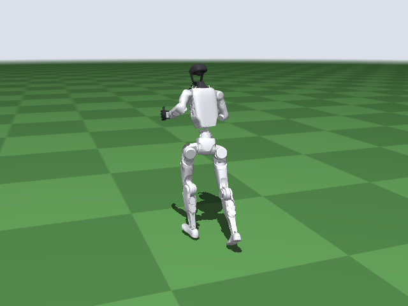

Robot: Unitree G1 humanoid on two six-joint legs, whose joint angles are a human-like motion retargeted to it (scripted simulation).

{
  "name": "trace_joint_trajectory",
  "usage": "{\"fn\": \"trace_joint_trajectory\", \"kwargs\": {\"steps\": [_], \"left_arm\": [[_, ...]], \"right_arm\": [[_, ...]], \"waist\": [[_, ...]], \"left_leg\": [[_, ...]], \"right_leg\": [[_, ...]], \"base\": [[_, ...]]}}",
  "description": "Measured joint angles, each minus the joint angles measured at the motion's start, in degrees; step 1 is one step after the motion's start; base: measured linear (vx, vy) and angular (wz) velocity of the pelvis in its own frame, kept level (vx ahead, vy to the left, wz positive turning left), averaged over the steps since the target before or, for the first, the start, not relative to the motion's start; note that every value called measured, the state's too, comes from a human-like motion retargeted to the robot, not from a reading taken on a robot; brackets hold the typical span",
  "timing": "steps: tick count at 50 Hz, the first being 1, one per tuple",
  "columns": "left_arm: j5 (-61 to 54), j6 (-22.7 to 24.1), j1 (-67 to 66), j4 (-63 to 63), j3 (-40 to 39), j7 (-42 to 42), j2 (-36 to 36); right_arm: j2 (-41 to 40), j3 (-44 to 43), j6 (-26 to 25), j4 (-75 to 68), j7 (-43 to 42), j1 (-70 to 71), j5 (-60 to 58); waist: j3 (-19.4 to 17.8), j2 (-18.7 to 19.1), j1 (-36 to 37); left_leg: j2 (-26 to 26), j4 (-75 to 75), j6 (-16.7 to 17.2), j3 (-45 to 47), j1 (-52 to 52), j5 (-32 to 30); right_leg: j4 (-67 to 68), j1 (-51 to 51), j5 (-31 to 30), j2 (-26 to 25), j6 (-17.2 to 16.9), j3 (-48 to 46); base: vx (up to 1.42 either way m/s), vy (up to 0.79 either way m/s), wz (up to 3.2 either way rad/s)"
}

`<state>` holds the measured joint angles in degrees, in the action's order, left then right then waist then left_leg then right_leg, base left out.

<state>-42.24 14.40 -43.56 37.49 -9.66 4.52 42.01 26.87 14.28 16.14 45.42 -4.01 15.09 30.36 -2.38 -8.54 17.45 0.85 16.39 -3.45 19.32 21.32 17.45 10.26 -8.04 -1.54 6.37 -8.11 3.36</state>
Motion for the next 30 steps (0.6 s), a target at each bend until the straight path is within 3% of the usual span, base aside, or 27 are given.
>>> {"fn": "trace_joint_trajectory", "kwargs": {"steps": [2,3,5,7,10,13,17,20,22,25,28,30], "left_arm": [[2.59,-0.43,1.16,1.71,-1.99,-2.88,-1.56],[4.14,-0.71,3.56,2.16,-1.73,-3.72,-2.77],[8.35,-1.38,12.22,1.13,1.83,-3.31,-5.89],[13.03,0.86,28.76,-4.81,10.12,1.62,-9.97],[15.81,2.41,52.87,-10.08,16.63,6.73,-14.19],[18.99,2.70,73.00,-9.45,18.27,10.23,-16.48],[22.67,3.89,84.05,-5.27,19.85,18.20,-18.13],[25.43,3.23,80.42,-2.58,18.41,17.15,-17.91],[26.05,2.08,73.93,-2.06,16.53,13.98,-18.11],[24.64,0.46,62.56,-7.36,17.20,9.75,-19.53],[20.30,-0.70,46.06,-14.86,16.32,8.48,-19.33],[13.31,-0.13,32.52,-13.44,13.66,6.51,-18.08]], "right_arm": [[1.18,0.79,0.45,2.46,3.49,-3.86,1.20],[1.86,0.96,0.21,2.39,5.29,-6.46,1.70],[2.85,1.32,-0.85,-0.87,7.68,-12.01,1.72],[2.62,3.74,-1.04,-11.28,5.34,-15.53,-7.39],[2.22,3.68,-1.41,-23.38,3.25,-26.24,-10.71],[8.86,-4.51,0.41,-17.61,6.10,-41.14,1.88],[16.53,-13.30,-0.88,-11.83,8.23,-55.50,8.12],[15.75,-15.91,-3.47,-10.92,10.90,-59.04,6.35],[14.29,-15.36,-4.53,-11.19,11.73,-55.70,3.10],[10.65,-10.26,-4.61,-16.57,8.49,-43.88,1.90],[7.56,-3.63,-3.01,-25.18,2.34,-25.43,-0.90],[5.41,-1.28,-2.70,-24.17,0.61,-14.97,-2.76]], "waist": [[-2.98,3.80,2.70],[-4.17,5.62,2.79],[-6.35,8.35,1.28],[-8.92,7.46,-1.88],[-9.48,3.94,-7.09],[-5.41,5.02,-15.59],[-2.60,7.92,-31.41],[-4.39,6.73,-37.03],[-7.19,5.27,-35.48],[-9.93,5.40,-30.94],[-10.38,9.30,-24.31],[-8.54,9.14,-19.00]], "left_leg": [[-2.89,-10.31,7.97,1.83,-5.26,-0.08],[-4.21,-11.98,11.06,0.92,-6.72,0.28],[-5.95,-10.70,13.36,-4.22,-9.21,-1.59],[-4.49,-2.74,7.42,-9.53,-10.52,1.68],[-1.19,8.50,0.93,-11.52,-11.79,11.96],[-0.26,7.56,2.17,-13.97,-16.05,10.43],[1.25,3.07,3.78,-23.93,-26.81,-4.79],[0.51,0.24,3.67,-27.35,-38.68,-14.77],[-0.53,11.71,1.52,-22.32,-39.44,-10.48],[-1.10,36.01,-4.27,-16.39,-29.53,1.42],[-3.05,48.55,-7.43,-16.26,-14.75,11.61],[-2.63,46.95,-8.20,-14.46,-6.42,13.93]], "right_leg": [[-1.56,-9.55,-3.55,-3.20,-0.21,2.04],[-0.06,-12.38,-2.27,-4.57,0.63,1.62],[7.26,-13.57,3.25,-6.42,3.17,-2.19],[20.43,-7.06,12.55,-4.71,6.51,-7.10],[35.06,8.78,24.86,-0.76,7.17,-9.42],[28.35,21.10,25.08,-0.23,3.96,-14.08],[-0.18,22.75,16.08,1.62,-2.59,-23.12],[-8.81,21.99,17.66,4.36,-6.71,-22.36],[-7.65,20.84,15.50,5.29,-6.89,-20.35],[0.47,19.00,10.42,8.64,-5.14,-21.62],[13.47,19.79,21.38,5.06,2.22,-20.86],[18.41,19.40,24.28,3.70,3.90,-19.61]], "base": [[2.02,0.24,-0.87],[1.97,0.28,-0.20],[1.88,0.27,0.33],[1.73,0.23,0.70],[1.67,0.16,0.55],[1.74,0.12,1.02],[1.88,-0.14,1.97],[1.93,-0.45,1.09],[1.79,-0.55,-0.25],[1.66,-0.29,-0.25],[1.53,-0.28,-0.54],[1.56,-0.26,-0.96]]}}
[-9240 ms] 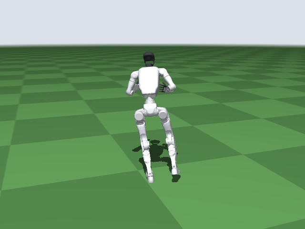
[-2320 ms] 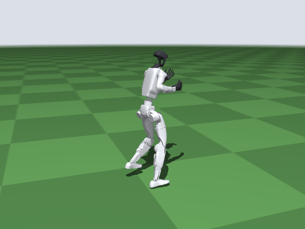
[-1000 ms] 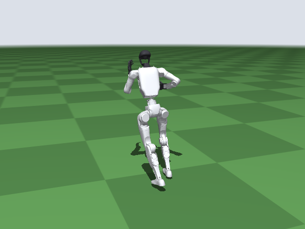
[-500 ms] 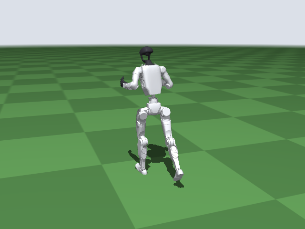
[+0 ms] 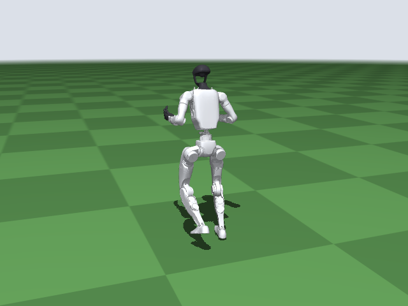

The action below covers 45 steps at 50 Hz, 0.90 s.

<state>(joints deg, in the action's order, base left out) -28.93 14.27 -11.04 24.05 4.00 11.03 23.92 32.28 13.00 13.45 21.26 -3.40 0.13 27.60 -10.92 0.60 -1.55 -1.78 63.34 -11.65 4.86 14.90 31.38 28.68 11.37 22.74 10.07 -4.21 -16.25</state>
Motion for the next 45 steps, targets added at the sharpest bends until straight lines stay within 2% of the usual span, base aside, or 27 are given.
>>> {"fn": "trace_joint_trajectory", "kwargs": {"steps": [3,5,7,8,10,12,13,15,16,17,20,22,25,27,30,34,35,37,38,40,42,43,45], "left_arm": [[-6.41,0.26,-15.81,7.15,-4.46,-1.39,7.94],[-7.26,-0.70,-23.31,9.77,-7.97,-3.34,13.20],[-6.80,-2.49,-30.12,10.98,-12.14,-8.76,14.44],[-6.49,-3.54,-33.05,11.49,-14.09,-11.91,13.60],[-6.23,-5.48,-35.75,12.12,-16.36,-15.75,10.84],[-6.29,-6.73,-31.52,10.86,-14.39,-14.89,8.16],[-6.23,-7.01,-26.95,9.08,-11.78,-13.23,7.26],[-5.18,-6.79,-13.72,3.72,-4.86,-8.60,7.09],[-3.76,-6.37,-5.32,1.40,-1.78,-6.49,7.98],[-2.34,-5.85,2.95,-0.24,0.85,-4.77,8.74],[-0.03,-2.94,22.10,2.66,3.26,-2.74,8.64],[-1.48,-0.22,28.99,7.41,2.19,0.62,6.16],[-2.09,3.16,33.50,14.37,-0.72,4.90,2.97],[-0.22,3.81,33.70,17.65,-1.72,4.93,2.16],[1.63,3.05,29.73,21.11,-2.46,3.14,1.70],[0.90,0.20,19.38,16.85,-3.62,-3.34,4.02],[0.95,-0.70,16.13,13.93,-3.21,-4.41,4.39],[-5.36,-0.72,8.00,7.49,-1.87,-0.82,2.95],[-10.25,0.41,4.59,5.07,-0.35,0.48,0.99],[-15.73,2.37,-3.28,4.85,-0.21,1.73,0.48],[-15.39,1.50,-8.28,7.60,-0.75,-1.00,4.60],[-20.71,1.89,-10.64,10.08,-1.07,-1.27,5.86],[-16.78,-1.64,-14.69,11.61,-3.83,-6.30,10.05]], "right_arm": [[-4.82,0.19,0.71,10.66,0.07,6.03,4.35],[-6.22,-0.35,1.68,17.97,0.44,6.97,4.92],[-5.43,-0.53,2.65,24.17,2.82,5.56,7.69],[-4.37,-0.44,2.90,26.56,4.61,4.43,9.47],[-1.94,-0.37,2.57,28.92,7.67,2.48,10.90],[-0.18,0.25,1.08,26.50,8.67,0.89,9.58],[0.18,1.17,0.34,23.57,8.16,-0.10,8.23],[-0.21,3.92,-0.80,14.39,4.68,-2.96,4.56],[-0.84,4.70,-1.21,8.95,2.13,-4.88,2.17],[-1.36,4.94,-1.37,4.43,0.13,-7.06,0.21],[-0.77,1.37,0.80,2.43,0.90,-16.71,1.29],[2.36,-4.00,1.99,8.08,4.13,-24.74,5.99],[4.80,-11.24,1.19,13.44,5.96,-35.83,8.76],[3.56,-14.68,0.13,14.85,7.30,-41.34,8.99],[1.71,-18.03,-1.68,16.43,8.72,-44.57,6.80],[2.20,-17.05,-2.03,12.98,7.16,-36.22,4.04],[2.17,-15.53,-1.90,10.50,6.38,-32.64,4.22],[4.13,-10.89,-1.63,2.99,3.26,-22.40,2.52],[5.26,-7.83,-1.86,-0.34,1.54,-15.99,-0.11],[6.67,-4.33,-1.24,-0.77,-0.94,-6.82,-2.88],[5.32,-3.13,-0.50,3.09,-0.50,-0.98,0.76],[4.16,-3.18,0.07,5.47,-0.71,0.63,2.79],[3.25,-4.13,-0.01,9.03,1.30,2.10,2.99]], "waist": [[4.12,-4.09,10.09],[6.26,-5.03,16.55],[7.38,-2.09,20.16],[7.70,-0.14,20.77],[7.93,3.10,20.56],[7.10,3.47,18.83],[6.34,2.16,17.61],[4.25,-2.14,14.97],[3.19,-3.72,14.11],[2.26,-4.94,13.31],[1.72,-5.02,9.51],[2.50,-2.99,3.23],[3.48,-2.38,-6.48],[3.29,-3.76,-9.64],[2.04,-4.85,-11.33],[-0.30,-4.62,-8.89],[-1.30,-3.79,-7.40],[-4.23,-0.21,-2.65],[-5.22,0.73,-0.31],[-5.48,2.15,4.35],[-2.20,1.75,9.06],[-0.55,1.44,11.24],[3.42,0.70,14.18]], "left_leg": [[1.80,-20.43,1.10,5.72,4.41,-3.60],[1.90,-41.68,5.47,9.77,1.93,-10.15],[-0.55,-56.73,13.13,14.15,-2.08,-14.27],[-2.10,-60.16,16.53,16.05,-3.23,-14.31],[-5.16,-62.06,20.50,17.09,-4.11,-14.65],[-5.42,-58.46,17.47,12.95,-3.73,-18.04],[-3.89,-54.37,13.32,10.13,-2.85,-18.22],[0.82,-40.51,4.12,5.68,0.66,-11.31],[2.50,-34.44,2.74,4.72,1.69,-7.15],[3.92,-29.69,2.04,3.84,2.09,-3.71],[6.02,-27.64,4.88,0.57,-2.48,-0.27],[6.95,-29.84,6.95,-4.62,-6.51,-1.98],[9.66,-31.70,9.02,-12.30,-12.50,-7.07],[10.51,-29.40,9.34,-14.40,-15.96,-10.08],[8.27,-15.50,7.71,-10.78,-14.94,-10.35],[1.13,11.15,0.47,-2.09,-3.88,0.85],[0.03,15.77,-1.19,-1.89,-1.16,4.05],[-2.43,18.96,0.13,-1.81,2.19,9.72],[-2.00,18.25,-0.94,-1.43,3.99,12.01],[-3.07,13.67,0.04,2.29,6.46,14.08],[-1.44,2.68,-1.91,6.14,9.46,14.04],[-1.18,-4.44,-1.31,8.76,9.74,12.83],[0.87,-24.64,1.52,14.49,7.58,7.36]], "right_leg": [[-1.91,-6.03,-3.74,-0.69,-1.12,2.70],[-4.57,-12.19,-10.07,-2.74,-1.50,5.29],[-5.18,-19.49,-17.89,-7.41,-1.42,9.82],[-3.87,-22.25,-20.84,-9.70,-1.54,12.43],[4.59,-23.10,-21.43,-12.74,-1.32,15.23],[18.41,-17.98,-15.59,-11.09,0.14,13.63],[24.89,-14.54,-12.13,-8.49,0.65,12.65],[34.23,-7.72,-5.14,-2.27,0.69,12.17],[35.81,-4.41,-2.22,-0.48,0.53,12.63],[36.38,-1.27,0.21,0.82,0.43,13.07],[26.74,5.20,2.11,0.37,0.36,13.06],[10.81,4.82,-1.87,0.12,-0.68,9.09],[-15.85,1.26,-11.29,2.19,-5.14,2.93],[-24.82,0.65,-11.60,3.99,-8.13,2.99],[-28.91,0.15,-7.73,6.85,-8.52,5.46],[-21.35,-0.61,-18.29,12.67,-6.73,-3.23],[-17.01,-0.20,-18.29,13.05,-5.82,-5.08],[-1.56,2.82,-8.82,11.82,-3.86,-5.18],[3.86,4.01,-6.32,11.90,-4.08,-5.12],[9.74,3.27,-2.79,11.81,-3.68,-5.73],[6.59,0.57,-3.57,11.68,-4.05,-9.10],[4.20,-1.77,-4.46,11.08,-3.41,-10.98],[-1.88,-6.39,-9.70,9.44,-2.83,-15.24]], "base": [[1.66,-0.13,-0.93],[1.73,0.05,-0.81],[1.76,0.14,-0.58],[1.73,0.16,-0.36],[1.65,0.16,-0.21],[1.50,0.15,0.10],[1.39,0.15,0.54],[1.32,0.13,0.98],[1.27,0.10,1.20],[1.26,0.08,1.22],[1.27,0.06,1.52],[1.26,0.00,2.43],[1.26,-0.18,2.75],[1.24,-0.36,2.38],[1.13,-0.47,1.94],[0.93,-0.52,1.46],[0.82,-0.43,0.74],[0.76,-0.35,0.19],[0.70,-0.28,0.07],[0.71,-0.19,0.27],[0.69,-0.07,0.87],[0.71,0.04,1.24],[0.70,0.13,1.65]]}}
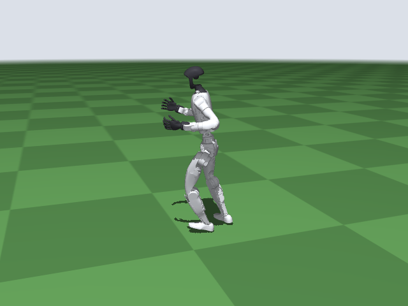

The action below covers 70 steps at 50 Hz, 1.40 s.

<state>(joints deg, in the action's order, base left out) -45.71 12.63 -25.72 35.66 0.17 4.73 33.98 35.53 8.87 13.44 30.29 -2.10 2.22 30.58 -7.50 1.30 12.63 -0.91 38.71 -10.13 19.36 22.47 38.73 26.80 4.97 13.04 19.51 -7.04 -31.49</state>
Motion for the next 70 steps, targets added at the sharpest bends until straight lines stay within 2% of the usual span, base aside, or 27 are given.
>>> {"fn": "trace_joint_trajectory", "kwargs": {"steps": [3,6,8,10,13,15,18,20,21,25,28,30,32,35,38,41,45,48,50,53,54,58,60,63,67,68,70], "left_arm": [[-7.33,-0.85,-4.20,0.45,-0.54,-2.34,-2.51],[2.09,-3.92,-4.26,-0.75,-2.80,-6.26,-3.11],[2.38,-6.58,-0.47,-1.72,-1.90,-8.07,-4.54],[-8.75,-5.65,7.60,-4.14,3.37,-1.21,-9.20],[2.32,-6.68,25.19,-13.51,9.74,-1.46,-8.26],[5.85,-6.20,36.85,-16.41,14.11,0.63,-7.25],[-1.94,-4.39,51.51,-13.56,19.91,1.35,-8.32],[-5.22,-1.84,57.52,-9.79,21.48,2.28,-7.87],[0.65,-1.79,59.55,-8.29,20.51,1.99,-6.08],[10.94,-0.37,60.99,-4.36,16.89,1.19,-2.54],[11.10,0.91,57.23,-3.91,15.23,1.15,-2.57],[13.07,1.41,53.45,-3.85,13.77,0.59,-2.74],[14.17,1.54,49.34,-4.01,12.58,-1.58,-2.74],[11.76,0.87,44.73,-7.02,10.74,-2.46,-3.71],[6.49,0.92,34.17,-10.52,6.86,2.67,-5.32],[-5.35,1.96,14.08,-5.72,-0.79,0.41,-1.88],[-11.66,1.90,-10.86,3.55,-10.22,-4.29,7.83],[-10.05,1.44,-17.28,6.88,-11.19,-8.12,6.18],[-7.71,-0.05,-15.00,7.69,-8.54,-9.99,2.35],[-3.29,-3.20,-3.64,6.30,-2.75,-9.64,-2.64],[-1.59,-3.62,1.81,4.83,-0.32,-8.65,-4.05],[2.21,-2.02,29.39,-4.67,11.42,0.70,-9.66],[3.88,-0.67,44.74,-7.74,15.18,5.04,-11.83],[10.72,0.85,61.67,-6.22,14.58,7.52,-13.42],[15.17,2.36,68.25,-3.80,12.38,8.58,-14.70],[15.84,2.72,67.57,-3.46,12.01,8.61,-14.96],[17.83,3.11,64.76,-2.65,11.02,8.61,-14.67]], "right_arm": [[-1.31,0.52,-0.16,3.28,2.13,-2.52,1.69],[-0.66,0.06,-0.75,5.40,6.17,-7.06,3.11],[0.28,0.03,-1.58,5.83,7.62,-8.96,3.18],[0.51,1.64,-2.21,4.31,5.73,-9.58,3.13],[-0.52,4.77,-1.43,-4.65,1.93,-10.23,3.20],[-1.47,5.01,-0.34,-9.93,-1.99,-13.03,1.49],[-2.17,3.84,1.29,-8.84,-2.24,-17.22,4.01],[-1.68,1.13,1.41,-5.66,-0.27,-21.16,6.76],[-1.36,-0.89,1.19,-4.07,1.25,-23.61,7.37],[0.93,-7.22,-0.12,0.75,6.58,-31.91,8.84],[3.86,-9.08,-1.33,0.75,8.26,-34.46,5.56],[5.69,-9.40,-2.48,-0.25,8.52,-34.44,1.82],[7.37,-8.68,-3.02,-1.61,7.67,-32.01,-1.18],[11.53,-6.24,-1.89,-5.79,4.60,-23.52,-0.14],[16.74,-4.69,-0.49,-10.94,-0.48,-9.56,-2.24],[14.66,-1.18,-0.38,-8.02,-4.20,11.01,-5.63],[6.31,5.53,0.32,4.45,-5.39,28.80,-3.87],[1.56,12.54,1.00,10.63,-4.20,33.91,-6.66],[-2.15,15.98,0.77,12.33,-1.52,33.24,-7.55],[-6.38,18.83,-0.78,11.19,1.60,25.27,-6.28],[-7.30,19.26,-1.06,9.38,1.77,22.37,-6.61],[-9.43,17.46,-1.04,-1.75,-1.11,10.19,-10.15],[-8.99,13.15,-0.23,-3.34,-0.85,1.84,-8.32],[-2.64,3.71,1.90,3.65,2.81,-13.65,0.90],[5.94,-5.34,1.96,7.89,6.95,-31.40,9.49],[6.60,-6.13,1.37,7.34,8.07,-34.38,9.94],[6.91,-6.79,-0.24,5.39,9.60,-37.81,7.43]], "waist": [[4.36,2.52,-0.41],[6.37,5.31,-3.60],[5.93,5.77,-5.37],[4.17,4.81,-6.77],[0.41,2.89,-8.67],[-2.25,3.81,-10.80],[-4.72,6.43,-13.93],[-5.43,8.93,-18.39],[-5.72,10.24,-21.45],[-5.81,14.39,-33.33],[-2.37,13.14,-35.52],[-0.78,9.37,-34.97],[-0.25,5.02,-32.19],[-1.03,3.92,-26.19],[-4.32,5.16,-20.35],[-2.49,1.40,-12.89],[2.99,-7.37,0.57],[5.42,-11.67,4.76],[4.65,-11.05,5.06],[-1.38,-4.75,6.20],[-3.18,-3.64,5.75],[-7.43,-4.79,-1.11],[-7.86,-3.71,-6.06],[-6.08,2.43,-17.09],[-1.85,10.17,-31.31],[-1.31,10.67,-33.53],[-1.73,8.38,-36.88]], "left_leg": [[-0.14,-23.98,4.60,12.50,-7.70,-11.13],[-1.83,-30.41,7.62,21.73,-12.16,-16.77],[-2.47,-29.42,6.35,20.55,-13.76,-12.09],[-1.93,-24.29,2.15,13.53,-13.29,-3.66],[1.01,-17.78,-2.22,2.86,-12.21,3.55],[-0.18,-7.68,-0.68,-2.51,-9.99,6.59],[1.14,-10.08,2.95,-11.35,-13.53,3.94],[0.92,-14.03,5.65,-17.19,-16.84,-1.03],[0.46,-16.35,7.17,-20.28,-18.74,-5.04],[-1.44,-24.14,14.46,-29.67,-25.16,-25.10],[0.67,-24.97,17.50,-28.91,-27.51,-36.31],[3.85,-20.99,16.43,-26.28,-29.38,-38.12],[6.83,-5.27,12.99,-22.78,-25.64,-31.96],[6.26,28.98,6.14,-18.76,-9.41,-17.56],[2.12,54.40,3.97,-14.33,5.91,-7.11],[0.69,63.44,2.54,-6.97,20.83,-3.07],[-3.58,54.22,0.26,2.81,33.24,-5.07],[-2.67,32.25,0.62,6.76,32.20,-7.64],[0.02,12.17,2.52,6.18,25.45,-8.76],[1.07,-14.14,8.47,0.01,8.03,-12.68],[1.31,-16.74,8.49,-1.76,4.37,-12.87],[5.08,-8.04,-0.47,-8.15,-0.45,-1.28],[5.33,-7.32,-1.63,-11.78,-4.05,2.69],[1.60,-15.49,3.81,-16.71,-13.79,-2.33],[-4.83,-26.46,11.04,-22.60,-25.40,-26.76],[-5.28,-28.70,11.75,-23.54,-28.39,-33.81],[-3.31,-27.74,10.90,-24.59,-34.08,-40.04]], "right_leg": [[-3.25,-7.29,-9.38,-6.38,1.10,-0.99],[5.32,-7.92,-11.57,-12.83,0.67,6.52],[19.21,-4.08,-6.67,-14.07,-0.01,10.56],[36.25,1.27,1.37,-12.18,0.09,13.09],[57.28,9.55,14.97,-9.43,1.23,16.77],[65.85,12.53,22.89,-9.00,5.02,17.32],[68.50,19.30,28.01,-9.50,9.36,19.53],[64.08,23.02,27.60,-11.30,11.13,20.61],[59.14,23.76,26.17,-12.88,10.93,20.92],[29.97,21.16,18.84,-16.89,7.36,20.07],[2.04,14.76,13.61,-13.82,3.27,15.34],[-13.32,9.40,10.27,-11.60,-1.27,15.67],[-17.75,6.61,7.48,-9.27,-3.51,19.98],[-9.44,7.26,12.80,-7.63,-0.56,20.12],[2.28,6.00,23.17,-6.73,2.66,16.39],[2.19,4.09,23.26,-4.89,1.77,16.58],[-8.63,-1.27,4.78,-2.28,0.96,20.47],[-15.65,-6.69,-14.41,-0.28,-1.69,23.02],[-15.26,-11.01,-18.82,-1.58,-2.24,25.65],[5.53,-12.69,-10.98,-7.58,-0.11,29.52],[15.78,-10.43,-7.60,-8.60,0.81,29.78],[54.13,7.57,7.34,-8.66,3.68,29.83],[64.05,18.10,12.39,-9.37,4.99,27.91],[61.21,29.01,15.20,-9.29,8.04,19.50],[29.93,31.11,10.31,-12.66,5.82,10.98],[18.51,28.79,7.76,-13.23,4.52,10.18],[-3.16,21.25,4.84,-12.32,1.21,10.84]], "base": [[0.75,0.14,2.27],[0.72,0.03,2.66],[0.61,-0.01,2.38],[0.51,-0.02,2.22],[0.42,-0.01,2.62],[0.46,0.04,3.26],[0.50,0.17,3.07],[0.62,0.22,3.28],[0.70,0.22,3.61],[0.84,0.16,3.74],[0.97,-0.03,2.88],[0.99,-0.18,2.51],[0.88,-0.24,1.90],[0.73,-0.23,1.32],[0.81,-0.17,0.98],[1.01,-0.16,-0.03],[1.26,0.04,-0.76],[1.42,0.29,0.19],[1.48,0.31,0.55],[1.50,0.26,0.33],[1.45,0.23,0.69],[1.38,0.16,1.38],[1.43,0.10,1.51],[1.59,0.06,1.77],[1.76,-0.18,1.92],[1.83,-0.37,1.68],[1.84,-0.47,1.56]]}}
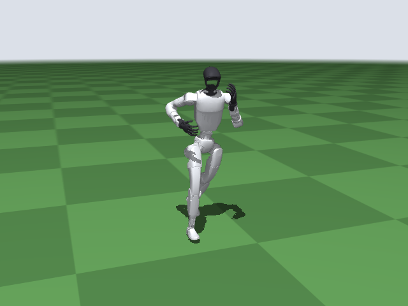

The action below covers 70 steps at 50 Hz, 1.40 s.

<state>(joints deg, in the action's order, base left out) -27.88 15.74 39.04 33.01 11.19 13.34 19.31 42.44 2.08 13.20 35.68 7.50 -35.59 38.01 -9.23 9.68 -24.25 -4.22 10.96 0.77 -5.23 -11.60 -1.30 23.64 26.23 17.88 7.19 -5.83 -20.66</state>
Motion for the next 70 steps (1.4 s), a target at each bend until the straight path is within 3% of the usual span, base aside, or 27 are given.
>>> {"fn": "trace_joint_trajectory", "kwargs": {"steps": [3,6,9,12,14,16,20,23,25,27,29,30,32,33,35,38,40,43,46,49,53,57,60,63,65,67,70], "left_arm": [[0.90,-0.76,-7.35,0.47,-0.34,-2.97,1.98],[-1.71,-2.30,-17.65,-1.86,-0.04,-6.17,4.40],[-2.72,-3.59,-33.70,-6.06,-2.25,-5.76,8.30],[-9.88,-3.22,-56.24,-4.65,-10.11,-6.36,12.41],[-15.59,-3.12,-70.53,0.06,-16.53,-7.92,16.50],[-16.91,-2.92,-81.17,3.73,-21.33,-9.45,20.56],[-13.90,-3.02,-89.40,5.62,-24.13,-15.69,20.82],[-13.37,-4.15,-83.79,7.10,-23.47,-16.66,18.34],[-8.80,-4.53,-74.36,6.05,-19.69,-16.41,17.83],[-4.90,-4.98,-59.77,1.27,-12.68,-13.71,16.61],[-5.79,-4.57,-41.81,-5.36,-4.56,-6.88,15.22],[-5.02,-4.31,-33.33,-8.53,-1.02,-4.39,14.39],[-3.35,-3.74,-18.80,-10.85,1.81,-1.55,12.47],[-2.68,-3.17,-12.48,-10.84,2.30,-1.28,11.18],[-0.10,-2.03,-3.46,-9.65,2.05,-0.48,8.91],[2.98,-0.24,-0.33,-6.54,2.09,2.04,5.28],[9.07,0.05,-3.49,-4.90,2.59,-2.78,2.55],[4.87,-0.60,-7.93,-0.65,-1.62,-4.05,4.56],[3.62,-1.76,-16.50,1.49,-2.57,-6.98,7.20],[0.08,-3.18,-27.36,-1.52,-2.88,-9.17,8.44],[-7.57,-4.76,-50.36,-10.20,-7.34,-7.50,9.11],[-15.48,-4.35,-72.33,-4.23,-15.45,-10.91,18.10],[-18.22,-4.54,-81.31,0.73,-20.06,-13.87,25.12],[-20.47,-5.51,-85.72,4.31,-26.75,-16.97,24.29],[-21.46,-5.83,-86.22,6.94,-31.33,-18.49,21.60],[-19.29,-5.33,-82.53,8.78,-32.05,-18.20,18.34],[-13.03,-5.01,-67.53,7.92,-26.05,-14.19,16.11]], "right_arm": [[-0.60,2.46,-1.63,-3.69,-0.47,3.08,-6.30],[0.41,6.68,-1.35,-7.88,-3.01,12.79,-5.81],[2.27,11.29,0.22,-12.51,-8.65,31.12,-5.59],[0.09,13.74,1.09,-9.95,-12.64,53.77,-7.66],[-4.41,14.81,0.97,-4.19,-13.17,62.89,-5.32],[-8.24,16.54,1.50,2.68,-13.17,65.34,-2.40],[-10.75,21.01,1.66,11.21,-7.30,61.23,-2.41],[-9.73,21.10,1.40,12.72,-3.35,53.20,-3.40],[-8.95,19.80,1.13,11.15,-2.35,46.47,-3.84],[-8.78,19.14,0.43,6.03,-2.88,41.08,-6.11],[-9.17,18.41,-0.28,-1.74,-5.44,36.26,-8.70],[-9.29,17.70,-0.33,-5.64,-7.06,32.98,-9.66],[-7.92,14.37,0.15,-8.88,-7.62,25.60,-9.03],[-6.86,11.89,0.82,-8.13,-6.39,21.28,-6.70],[-3.36,7.14,2.20,-4.65,-3.57,12.91,-0.59],[0.37,-0.01,1.98,-0.39,-1.20,-0.23,4.07],[-0.58,-1.54,1.56,-0.35,1.20,-7.33,4.73],[-2.99,-4.09,-2.38,-2.21,3.13,-8.83,0.22],[-2.73,-4.10,-5.62,-4.59,3.28,-4.68,-4.56],[-4.14,2.22,-4.05,-11.86,-1.88,7.48,-6.55],[-2.99,12.77,-1.85,-18.96,-8.88,34.85,-9.47],[-10.56,15.31,-1.31,-10.21,-10.97,54.33,-9.00],[-14.90,17.83,-0.32,-0.87,-10.78,56.63,-8.45],[-13.49,23.08,-0.38,4.47,-6.75,57.44,-8.39],[-11.40,25.16,-0.80,6.34,-3.23,57.49,-7.02],[-10.06,26.39,-1.29,6.71,-0.43,55.44,-6.53],[-11.56,26.92,-1.82,2.81,0.59,52.06,-10.28]], "waist": [[-1.88,-7.06,0.71],[-2.18,-7.32,6.79],[-2.86,-5.71,14.70],[-1.00,-8.41,22.54],[2.92,-12.71,30.18],[6.99,-17.82,38.63],[11.08,-21.33,46.86],[4.71,-9.18,46.81],[2.22,-4.47,43.94],[1.40,-6.74,40.06],[2.11,-13.37,35.35],[2.18,-15.12,32.38],[2.21,-15.11,26.42],[2.65,-14.31,23.09],[4.22,-11.20,15.56],[6.39,-5.48,4.42],[10.51,-2.38,0.78],[7.47,-10.75,-3.07],[6.35,-16.55,2.45],[3.44,-14.13,11.69],[1.78,-10.06,23.56],[7.40,-16.63,36.71],[9.87,-21.70,47.40],[10.37,-17.00,53.66],[10.56,-10.61,54.44],[9.90,-5.66,52.62],[6.82,-4.93,49.97]], "left_leg": [[5.15,27.24,-5.10,3.64,2.63,10.87],[5.76,66.01,-8.75,6.58,19.47,21.28],[6.74,94.60,-10.04,7.89,39.04,27.24],[6.87,102.93,-10.62,12.89,56.10,29.27],[5.25,96.29,-10.86,17.09,63.02,29.49],[2.50,82.08,-11.31,21.97,64.41,28.78],[0.48,33.39,-8.27,31.31,48.69,24.85],[-4.94,-2.26,5.28,28.79,24.26,24.33],[-8.64,-8.73,8.98,25.05,17.27,23.31],[-6.61,-5.11,2.84,21.26,17.61,21.01],[-0.87,7.40,-8.30,17.79,24.64,27.59],[0.67,15.15,-11.13,16.23,27.65,32.78],[1.46,21.18,-10.84,14.53,26.95,38.89],[1.62,20.43,-9.73,13.40,24.49,39.75],[0.49,15.47,-6.63,10.77,17.92,36.74],[-4.37,4.54,-0.38,5.17,5.86,18.08],[-7.55,-0.61,4.10,3.53,1.84,3.47],[-1.58,7.82,1.19,2.90,-8.12,4.15],[2.23,36.79,-3.42,6.83,-3.80,14.71],[0.83,72.90,-8.71,8.77,12.69,23.00],[2.57,95.63,-10.46,9.39,35.97,28.74],[4.78,81.37,-11.95,16.75,50.97,29.55],[5.67,50.82,-11.77,23.39,47.70,24.89],[1.85,10.73,-3.85,32.47,31.94,19.65],[-2.18,-5.96,4.33,34.62,24.72,21.63],[-4.34,-10.59,7.52,28.69,22.37,24.20],[-1.92,-7.36,0.56,16.40,22.75,13.69]], "right_leg": [[-14.84,-9.11,0.60,4.25,-3.45,3.81],[-10.82,-10.26,-0.35,3.71,0.11,6.04],[4.92,-7.79,9.38,0.92,4.74,9.44],[9.64,-10.88,16.89,-0.12,4.42,13.21],[3.48,-16.48,12.98,-0.01,2.61,17.18],[-4.98,-23.08,1.40,1.66,-0.20,20.90],[-16.91,-38.73,-21.86,3.34,-3.29,20.84],[0.84,-50.11,-15.17,-5.14,3.05,16.09],[27.21,-46.51,-6.18,-6.33,7.38,11.04],[56.00,-33.60,1.25,-3.01,9.05,10.67],[78.98,-15.38,4.70,-0.17,4.59,13.77],[86.48,-8.20,6.90,-1.02,3.15,14.90],[91.54,2.98,11.37,-0.97,5.54,13.81],[90.57,7.38,11.80,0.97,4.49,11.86],[82.06,12.70,15.37,2.87,10.24,7.41],[51.60,9.14,13.36,1.32,10.11,0.21],[20.67,3.68,6.47,-1.87,5.95,-3.30],[-17.35,-13.53,0.62,3.53,-3.88,-0.34],[-22.41,-16.64,-1.29,9.29,-8.77,2.25],[-12.90,-15.29,-3.78,8.05,-2.27,2.91],[7.55,-11.87,12.04,2.64,4.24,7.69],[-1.83,-22.98,7.84,1.38,2.12,10.70],[-12.43,-36.04,-9.87,1.74,-0.39,13.59],[-9.83,-45.72,-19.72,-3.60,-1.90,17.52],[1.11,-49.05,-16.35,-7.82,-0.25,15.31],[17.08,-48.60,-10.87,-8.30,2.94,11.11],[47.55,-38.59,-0.75,-3.78,7.24,8.84]], "base": [[1.74,-0.58,0.68],[1.51,-0.56,-0.33],[1.47,-0.45,-1.00],[1.65,-0.37,-1.42],[1.83,-0.26,-1.95],[1.94,-0.08,-1.96],[2.01,0.17,-1.15],[2.02,0.34,-0.56],[1.85,0.37,0.45],[1.61,0.27,0.51],[1.52,0.17,0.88],[1.54,0.15,1.27],[1.64,0.13,1.33],[1.76,0.07,1.44],[1.84,-0.05,1.59],[1.94,-0.34,1.79],[1.93,-0.53,1.39],[1.99,-0.67,1.21],[1.82,-0.70,-0.50],[1.54,-0.50,-0.96],[1.54,-0.38,-1.35],[1.73,-0.25,-1.11],[1.86,-0.05,-0.79],[1.89,0.06,-0.89],[1.89,0.15,-0.26],[1.77,0.17,0.63],[1.49,0.06,0.99]]}}
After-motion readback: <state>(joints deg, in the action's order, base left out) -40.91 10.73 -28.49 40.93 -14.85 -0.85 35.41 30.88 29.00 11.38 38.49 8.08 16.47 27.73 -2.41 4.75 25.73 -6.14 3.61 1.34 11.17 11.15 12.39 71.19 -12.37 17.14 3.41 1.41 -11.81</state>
